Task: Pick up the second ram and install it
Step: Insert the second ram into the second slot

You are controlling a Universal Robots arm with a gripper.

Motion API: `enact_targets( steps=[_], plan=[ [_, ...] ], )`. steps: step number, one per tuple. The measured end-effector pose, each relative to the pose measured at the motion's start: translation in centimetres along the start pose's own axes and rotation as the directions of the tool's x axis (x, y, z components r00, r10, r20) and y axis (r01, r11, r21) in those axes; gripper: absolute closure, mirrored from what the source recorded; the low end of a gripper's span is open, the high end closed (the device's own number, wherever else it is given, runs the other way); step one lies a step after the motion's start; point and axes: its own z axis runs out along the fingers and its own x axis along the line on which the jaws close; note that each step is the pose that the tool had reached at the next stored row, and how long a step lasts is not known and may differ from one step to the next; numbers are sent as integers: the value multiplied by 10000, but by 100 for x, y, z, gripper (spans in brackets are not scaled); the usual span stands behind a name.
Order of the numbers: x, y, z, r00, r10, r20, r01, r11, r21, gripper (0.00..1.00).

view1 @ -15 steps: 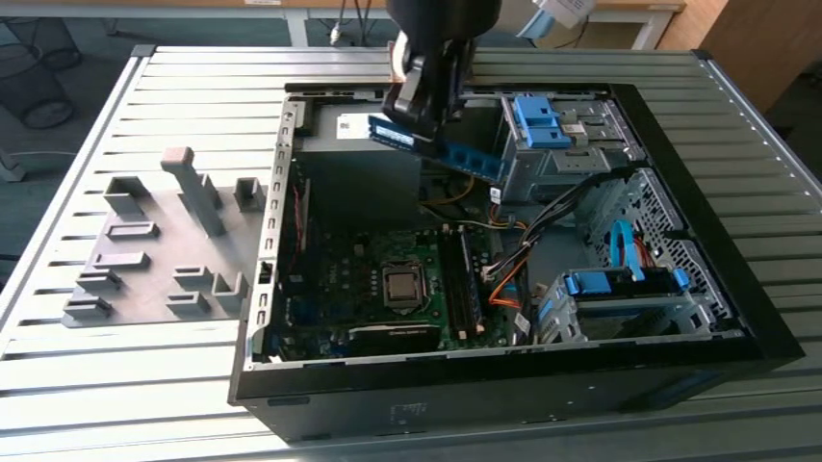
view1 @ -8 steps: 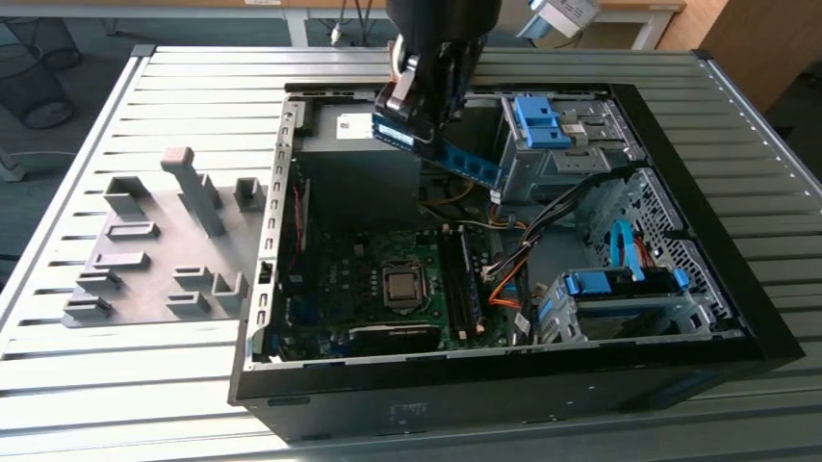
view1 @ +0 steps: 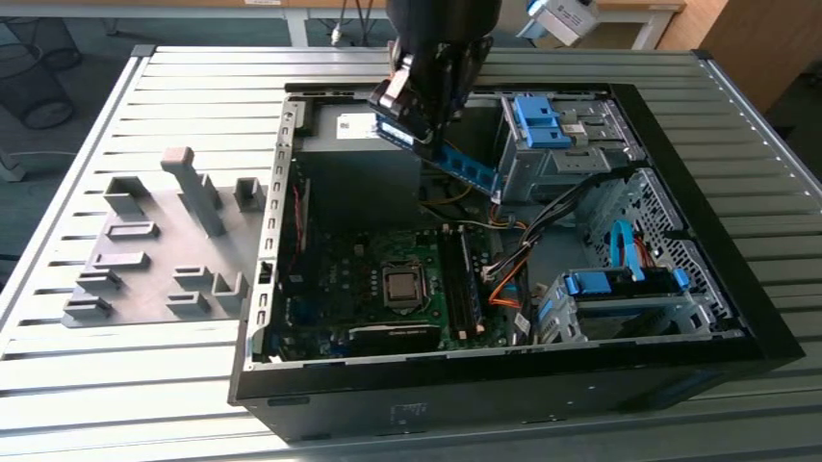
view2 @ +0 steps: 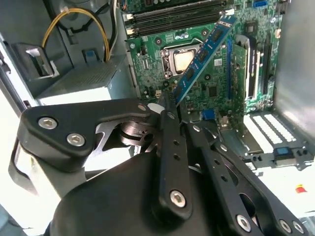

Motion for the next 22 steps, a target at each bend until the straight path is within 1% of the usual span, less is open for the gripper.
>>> enact_targets(
  steps=[5,11,16,22],
  plan=[
    [-2,2,5,9984,563,1,-563,9984,7,86],
    [-4,4,9,9932,1167,2,-1167,9932,16,86],
    [-8,7,12,9863,1649,-7,-1649,9863,35,86],
    [-12,11,17,9751,2219,-9,-2219,9751,47,86]
  ],
)
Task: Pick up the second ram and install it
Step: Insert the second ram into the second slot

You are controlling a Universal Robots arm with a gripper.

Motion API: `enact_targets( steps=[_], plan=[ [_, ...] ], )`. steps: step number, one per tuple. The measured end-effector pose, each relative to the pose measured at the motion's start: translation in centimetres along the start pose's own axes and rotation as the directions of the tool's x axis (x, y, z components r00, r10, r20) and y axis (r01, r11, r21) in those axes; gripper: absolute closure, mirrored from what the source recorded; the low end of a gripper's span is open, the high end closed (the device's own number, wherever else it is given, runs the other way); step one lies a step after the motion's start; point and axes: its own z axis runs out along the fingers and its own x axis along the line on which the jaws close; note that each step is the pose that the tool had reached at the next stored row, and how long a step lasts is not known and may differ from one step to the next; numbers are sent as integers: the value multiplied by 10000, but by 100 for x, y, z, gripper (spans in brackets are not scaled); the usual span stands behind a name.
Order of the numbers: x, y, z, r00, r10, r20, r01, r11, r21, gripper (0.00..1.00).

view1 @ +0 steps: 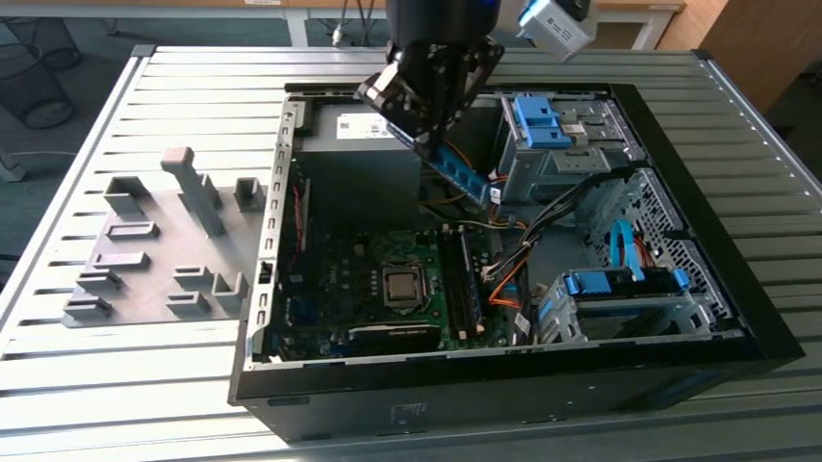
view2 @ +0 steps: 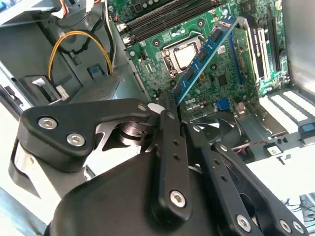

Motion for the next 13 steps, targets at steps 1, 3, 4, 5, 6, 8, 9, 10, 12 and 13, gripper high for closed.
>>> enact_targets(
  steps=[1,3,4,5,6,8,9,10,12,13],
  plan=[
    [-1,1,1,10000,95,1,-95,10000,0,86],
    [-2,3,4,9995,310,1,-310,9995,2,86],
    [-3,4,6,9990,436,1,-436,9990,3,86],
    [-4,6,9,9983,575,2,-575,9983,4,86],
    [-4,6,11,9974,722,2,-722,9974,5,86],
    [-5,6,15,9944,1054,2,-1054,9944,9,86],
    [-5,6,18,9924,1229,2,-1229,9924,11,86],
    [-5,6,21,9900,1409,3,-1409,9900,11,86],
    [-4,6,29,9841,1779,5,-1779,9841,13,86],
    [-4,6,33,9807,1957,6,-1957,9807,15,86]
  ],
)
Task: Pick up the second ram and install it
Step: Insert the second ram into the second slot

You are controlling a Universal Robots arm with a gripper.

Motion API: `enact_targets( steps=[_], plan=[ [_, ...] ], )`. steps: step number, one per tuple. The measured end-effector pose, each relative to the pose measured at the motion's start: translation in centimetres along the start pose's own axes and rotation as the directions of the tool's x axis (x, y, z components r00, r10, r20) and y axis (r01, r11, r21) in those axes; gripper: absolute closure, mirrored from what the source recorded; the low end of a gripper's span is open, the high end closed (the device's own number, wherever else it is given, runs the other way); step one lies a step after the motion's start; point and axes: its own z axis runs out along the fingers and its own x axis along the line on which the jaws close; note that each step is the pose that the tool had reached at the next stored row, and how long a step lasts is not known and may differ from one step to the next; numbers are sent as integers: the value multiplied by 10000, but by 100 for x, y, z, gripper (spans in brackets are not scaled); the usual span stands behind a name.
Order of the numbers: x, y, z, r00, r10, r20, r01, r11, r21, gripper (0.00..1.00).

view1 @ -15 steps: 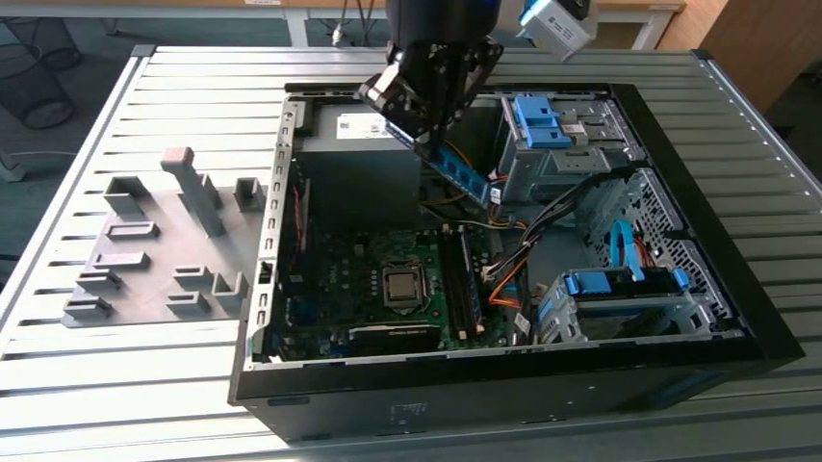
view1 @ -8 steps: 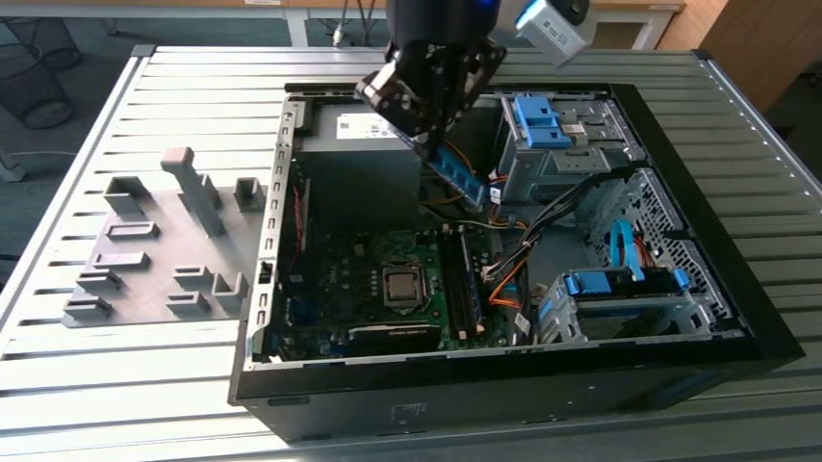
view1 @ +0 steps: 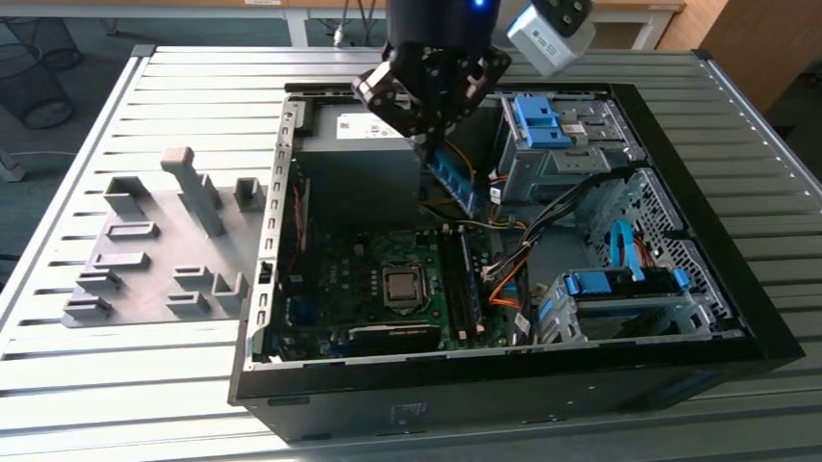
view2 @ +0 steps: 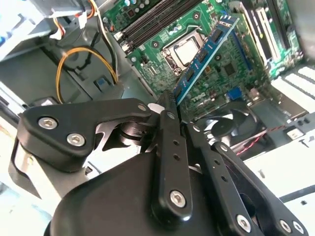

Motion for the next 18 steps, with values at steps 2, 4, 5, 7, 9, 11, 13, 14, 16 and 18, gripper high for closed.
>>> enact_targets(
  steps=[2,4,5,7,9,11,13,14,16,18],
  plan=[
    [0,0,8,9994,359,1,-359,9994,2,86],
    [0,0,17,9973,729,2,-729,9973,5,86],
    [0,0,22,9959,908,2,-908,9959,7,86],
    [0,0,32,9919,1267,3,-1267,9919,10,86],
    [0,0,43,9868,1622,5,-1622,9868,12,86],
    [0,0,55,9800,1991,5,-1991,9800,15,86],
    [1,0,68,9727,2322,7,-2322,9727,17,86],
    [1,0,77,9685,2489,8,-2489,9685,18,86],
    [1,0,100,9602,2795,9,-2795,9601,21,86],
    [-1,-1,135,9550,2967,10,-2967,9550,22,86]
  ],
)
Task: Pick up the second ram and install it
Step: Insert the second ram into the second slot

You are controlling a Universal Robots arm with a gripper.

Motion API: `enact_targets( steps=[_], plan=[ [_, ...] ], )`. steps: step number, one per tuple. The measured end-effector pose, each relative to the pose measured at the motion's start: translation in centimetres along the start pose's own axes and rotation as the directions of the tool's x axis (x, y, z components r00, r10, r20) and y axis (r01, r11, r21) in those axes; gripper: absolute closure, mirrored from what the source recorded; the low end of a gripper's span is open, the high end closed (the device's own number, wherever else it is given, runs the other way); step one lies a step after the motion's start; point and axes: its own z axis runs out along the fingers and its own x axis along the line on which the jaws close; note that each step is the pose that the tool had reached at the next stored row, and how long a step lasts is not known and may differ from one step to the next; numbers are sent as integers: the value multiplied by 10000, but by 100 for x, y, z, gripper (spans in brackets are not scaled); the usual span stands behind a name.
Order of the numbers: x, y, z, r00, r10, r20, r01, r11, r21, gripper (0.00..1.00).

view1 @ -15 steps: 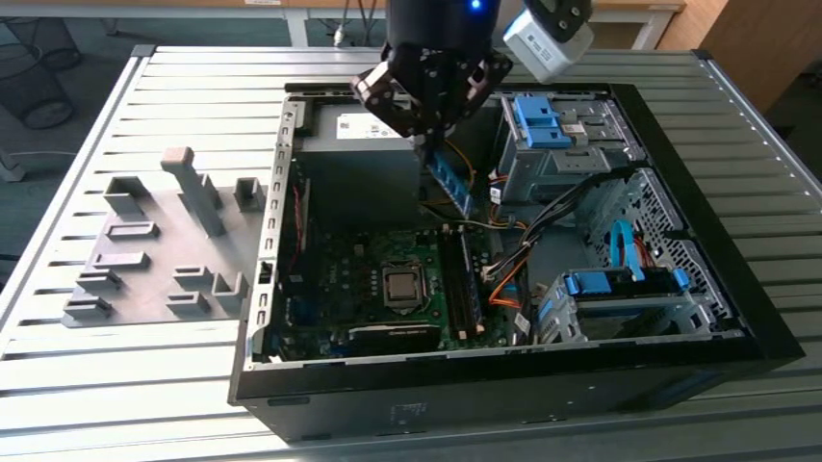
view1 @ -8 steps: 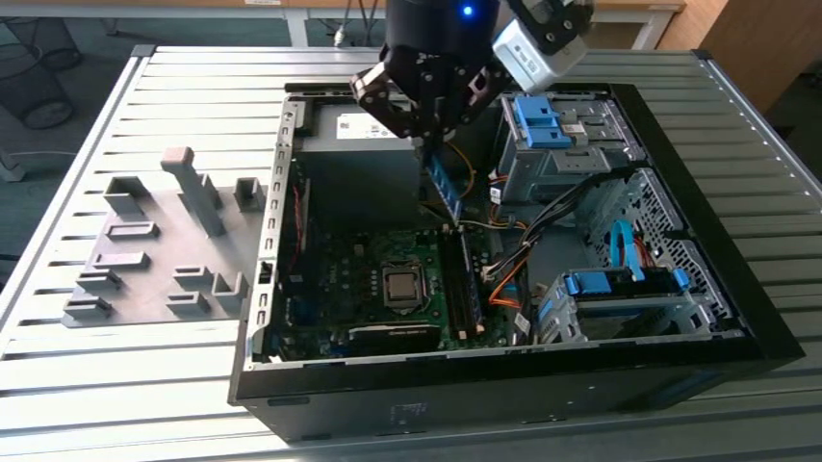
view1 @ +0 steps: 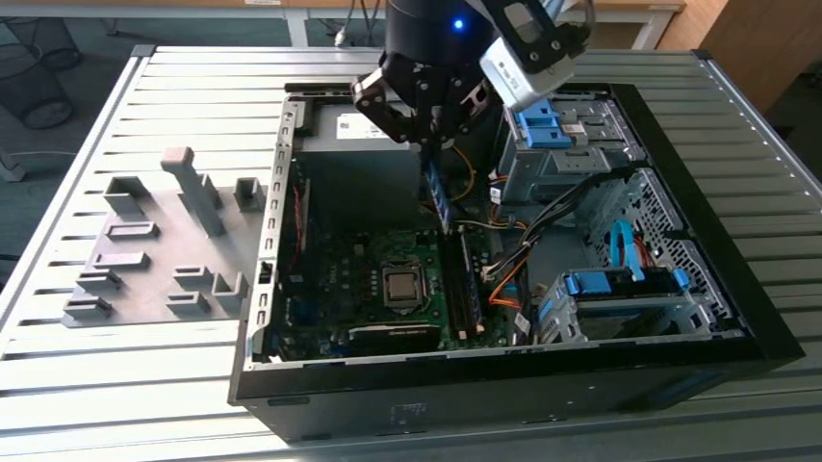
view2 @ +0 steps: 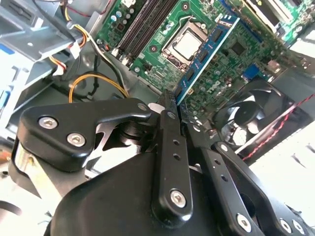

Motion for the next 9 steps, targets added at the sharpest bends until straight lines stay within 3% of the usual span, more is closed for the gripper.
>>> enact_targets(
  steps=[9],
  plan=[
    [-22,-41,94,9998,211,-6,-211,9998,0,86]
  ],
)
